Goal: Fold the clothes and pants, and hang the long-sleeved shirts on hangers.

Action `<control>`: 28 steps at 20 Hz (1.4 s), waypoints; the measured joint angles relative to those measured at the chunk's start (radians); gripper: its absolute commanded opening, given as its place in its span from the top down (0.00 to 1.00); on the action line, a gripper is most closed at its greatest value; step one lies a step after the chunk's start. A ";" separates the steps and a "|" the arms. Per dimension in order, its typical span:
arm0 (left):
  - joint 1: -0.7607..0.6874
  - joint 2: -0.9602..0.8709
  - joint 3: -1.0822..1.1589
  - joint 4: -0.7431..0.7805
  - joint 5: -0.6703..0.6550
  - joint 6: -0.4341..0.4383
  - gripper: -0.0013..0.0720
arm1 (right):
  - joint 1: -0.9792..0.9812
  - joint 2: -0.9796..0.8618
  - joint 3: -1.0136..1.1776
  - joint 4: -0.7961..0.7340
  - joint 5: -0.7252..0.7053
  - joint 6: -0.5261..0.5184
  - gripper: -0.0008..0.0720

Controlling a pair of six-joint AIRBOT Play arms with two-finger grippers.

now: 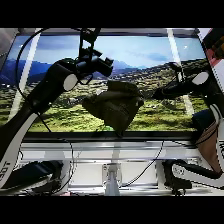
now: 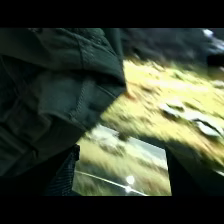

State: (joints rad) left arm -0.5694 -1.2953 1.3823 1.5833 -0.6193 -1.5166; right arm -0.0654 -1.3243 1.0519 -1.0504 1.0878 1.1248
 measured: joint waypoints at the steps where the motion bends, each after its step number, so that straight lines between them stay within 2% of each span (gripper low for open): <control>1: 0.011 -0.006 0.000 -0.002 -0.056 -0.005 0.25 | 0.021 -0.007 -0.021 0.024 -0.039 0.016 0.15; 5: 0.036 -0.046 0.000 -0.007 -0.190 -0.023 0.25 | 0.078 -0.066 -0.062 0.091 -0.156 0.139 0.15; 9: 0.046 -0.088 -0.001 -0.007 -0.235 -0.055 0.25 | 0.095 -0.136 -0.073 0.189 -0.197 0.201 0.16; 11: 0.053 -0.108 -0.001 -0.007 -0.244 -0.069 0.25 | 0.098 -0.166 -0.076 0.248 -0.208 0.215 0.26; 12: 0.059 -0.116 -0.001 -0.007 -0.248 -0.074 0.25 | 0.099 -0.178 -0.076 0.276 -0.210 0.220 0.27; 14: 0.073 -0.130 -0.001 -0.007 -0.251 -0.078 0.25 | 0.100 -0.195 -0.077 0.330 -0.226 0.222 0.48; 17: 0.101 -0.144 -0.001 -0.007 -0.256 -0.085 0.25 | 0.101 -0.206 -0.077 0.394 -0.264 0.223 0.93; 20: 0.143 -0.157 -0.002 -0.007 -0.273 -0.090 0.25 | 0.101 -0.208 -0.077 0.425 -0.279 0.218 0.94; 23: 0.203 -0.180 -0.002 -0.023 -0.334 -0.077 0.25 | 0.101 -0.206 -0.077 0.435 -0.269 0.169 0.94; 28: 0.361 -0.254 -0.002 -0.236 -0.556 0.114 0.25 | 0.101 -0.204 -0.077 0.439 -0.250 0.126 0.94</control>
State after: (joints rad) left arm -0.2081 -1.5494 1.3804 1.3472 -1.1751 -1.4025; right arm 0.0357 -1.5284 0.9749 -0.6109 0.8375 1.2507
